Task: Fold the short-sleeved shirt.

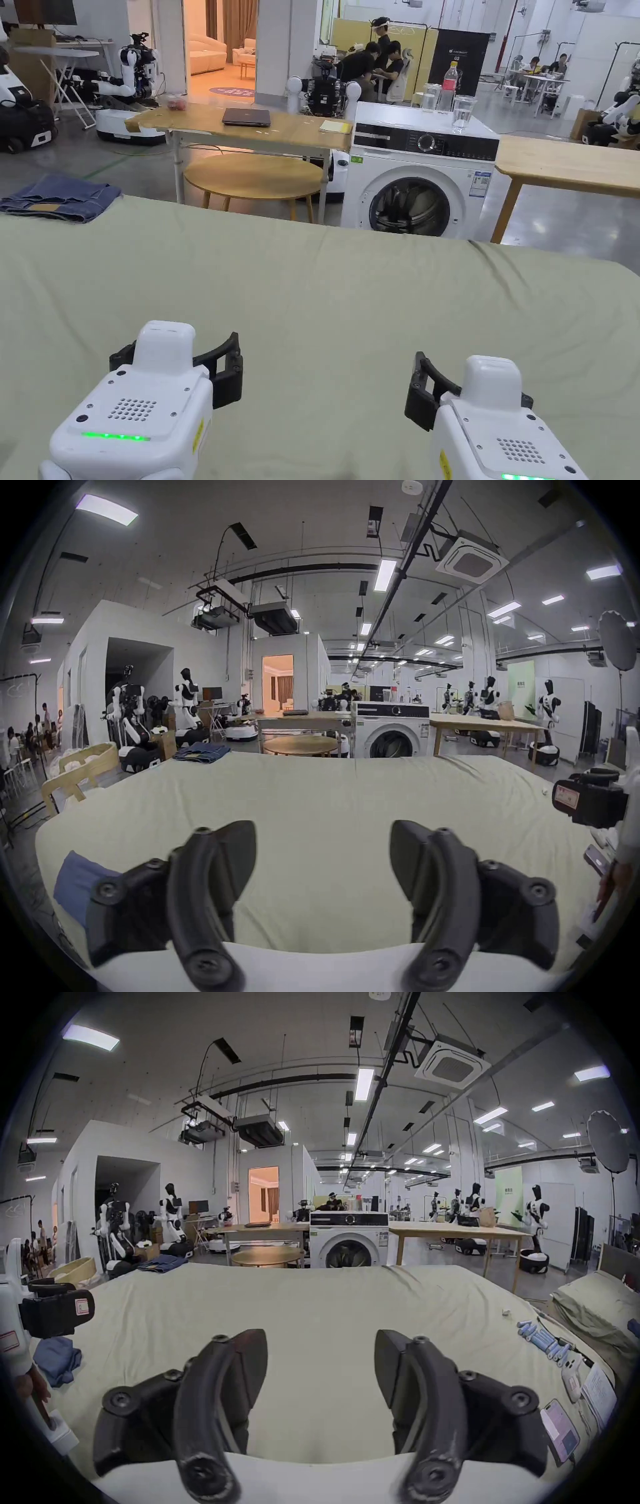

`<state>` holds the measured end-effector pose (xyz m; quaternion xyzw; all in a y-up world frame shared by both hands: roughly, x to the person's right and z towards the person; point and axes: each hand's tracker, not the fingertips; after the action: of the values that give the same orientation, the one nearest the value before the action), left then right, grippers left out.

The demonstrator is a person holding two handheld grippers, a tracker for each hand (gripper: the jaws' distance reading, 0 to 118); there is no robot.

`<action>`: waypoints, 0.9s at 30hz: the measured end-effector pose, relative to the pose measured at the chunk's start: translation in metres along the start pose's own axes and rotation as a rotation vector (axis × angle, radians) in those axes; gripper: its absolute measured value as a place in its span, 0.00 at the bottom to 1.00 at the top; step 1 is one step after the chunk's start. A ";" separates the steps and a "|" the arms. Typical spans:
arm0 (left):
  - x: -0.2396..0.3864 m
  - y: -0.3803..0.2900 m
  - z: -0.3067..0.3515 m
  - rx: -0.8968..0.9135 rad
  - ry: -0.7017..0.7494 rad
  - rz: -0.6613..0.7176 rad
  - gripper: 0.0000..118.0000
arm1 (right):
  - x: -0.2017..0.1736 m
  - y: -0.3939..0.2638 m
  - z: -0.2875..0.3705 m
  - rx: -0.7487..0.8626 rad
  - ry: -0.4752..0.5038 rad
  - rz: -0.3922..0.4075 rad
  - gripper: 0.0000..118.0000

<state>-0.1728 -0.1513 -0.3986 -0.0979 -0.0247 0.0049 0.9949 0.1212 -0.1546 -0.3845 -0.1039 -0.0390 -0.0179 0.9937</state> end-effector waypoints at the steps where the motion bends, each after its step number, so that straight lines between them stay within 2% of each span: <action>1: -0.001 0.000 0.001 0.002 0.002 0.007 0.75 | 0.000 0.000 0.000 0.001 -0.003 -0.001 0.57; 3: -0.002 0.002 0.001 0.006 -0.001 0.020 0.78 | -0.001 0.002 -0.001 0.008 -0.014 0.001 0.61; 5: -0.004 0.003 0.001 0.012 -0.005 0.020 0.78 | 0.000 0.005 -0.002 0.011 -0.020 -0.009 0.73; 6: -0.003 0.003 0.001 0.016 -0.004 0.016 0.78 | 0.001 0.005 -0.002 0.018 -0.015 -0.024 0.74; 10: -0.003 0.007 0.002 0.051 -0.037 -0.007 0.78 | 0.003 0.008 0.000 0.055 -0.021 -0.031 0.74; 16: 0.003 0.013 0.002 0.080 -0.037 -0.007 0.79 | -0.002 0.011 -0.001 0.057 -0.034 0.050 0.74; 23: 0.001 0.013 -0.002 0.044 -0.006 -0.032 0.79 | 0.005 0.015 0.000 0.088 0.005 0.002 0.74; 26: -0.004 0.012 -0.004 0.028 -0.004 -0.019 0.79 | 0.001 0.016 -0.001 0.097 -0.080 0.019 0.74; 27: -0.006 0.012 -0.003 0.024 -0.007 -0.008 0.79 | 0.000 0.016 -0.002 0.098 -0.075 0.018 0.74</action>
<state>-0.1789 -0.1407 -0.4046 -0.0857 -0.0282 0.0017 0.9959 0.1224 -0.1390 -0.3893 -0.0559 -0.0762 -0.0030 0.9955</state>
